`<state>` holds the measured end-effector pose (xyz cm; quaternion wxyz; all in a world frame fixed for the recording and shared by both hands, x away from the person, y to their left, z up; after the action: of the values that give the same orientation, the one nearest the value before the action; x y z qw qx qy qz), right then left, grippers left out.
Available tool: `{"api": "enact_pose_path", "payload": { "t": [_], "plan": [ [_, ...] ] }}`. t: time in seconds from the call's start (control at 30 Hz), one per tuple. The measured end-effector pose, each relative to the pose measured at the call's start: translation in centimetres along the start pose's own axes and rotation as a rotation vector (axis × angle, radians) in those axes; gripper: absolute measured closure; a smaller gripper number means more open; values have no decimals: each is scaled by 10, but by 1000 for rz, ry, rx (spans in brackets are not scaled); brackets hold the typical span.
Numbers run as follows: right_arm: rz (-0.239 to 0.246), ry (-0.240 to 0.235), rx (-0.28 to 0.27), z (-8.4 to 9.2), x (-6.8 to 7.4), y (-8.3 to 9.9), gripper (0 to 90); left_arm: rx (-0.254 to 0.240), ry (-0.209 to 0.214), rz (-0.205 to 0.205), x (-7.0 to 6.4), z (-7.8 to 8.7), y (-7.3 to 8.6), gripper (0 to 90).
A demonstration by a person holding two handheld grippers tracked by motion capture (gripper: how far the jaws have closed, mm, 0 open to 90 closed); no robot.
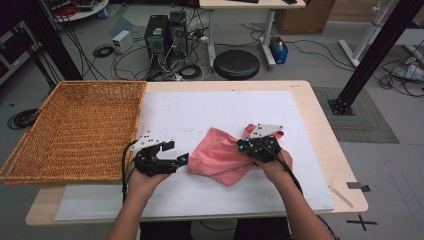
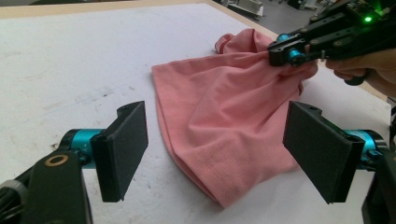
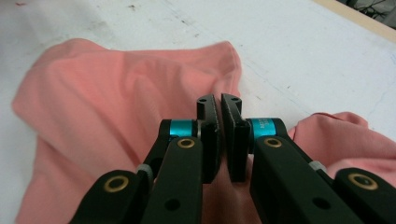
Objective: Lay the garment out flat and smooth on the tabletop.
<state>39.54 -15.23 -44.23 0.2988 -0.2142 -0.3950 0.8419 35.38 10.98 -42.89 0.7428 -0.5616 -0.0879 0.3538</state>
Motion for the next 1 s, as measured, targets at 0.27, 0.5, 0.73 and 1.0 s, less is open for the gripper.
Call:
{"api": "enact_pose_path", "payload": {
  "t": [0.27, 0.5, 0.73, 1.0],
  "plan": [
    [-16, -10, -67, 31, 7, 19, 868, 4, 8, 5, 1, -5, 1, 221],
    [-33, -13, -75, 58, 12, 52, 869, 12, -5, 9, 4, -9, 0, 222],
    [-34, 58, 77, 67, 1, 107, 870, 27, -2, -4, 4, -23, -7, 222],
    [-48, 67, 71, 77, -7, 115, 758, 49, 32, -18, -2, -59, -25, 221]
  ]
}}
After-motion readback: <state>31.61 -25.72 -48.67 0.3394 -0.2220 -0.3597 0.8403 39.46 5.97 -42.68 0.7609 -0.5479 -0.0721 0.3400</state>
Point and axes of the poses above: each handheld gripper's, and its own axes: z roughly backward along the jaws, y roughly out of its underside, x roughly to its left, the point moved 7 cm from there along -z, roughly forward along the jaws, and after that the axes turned 4 degrees about y, right-handed, at the moved point
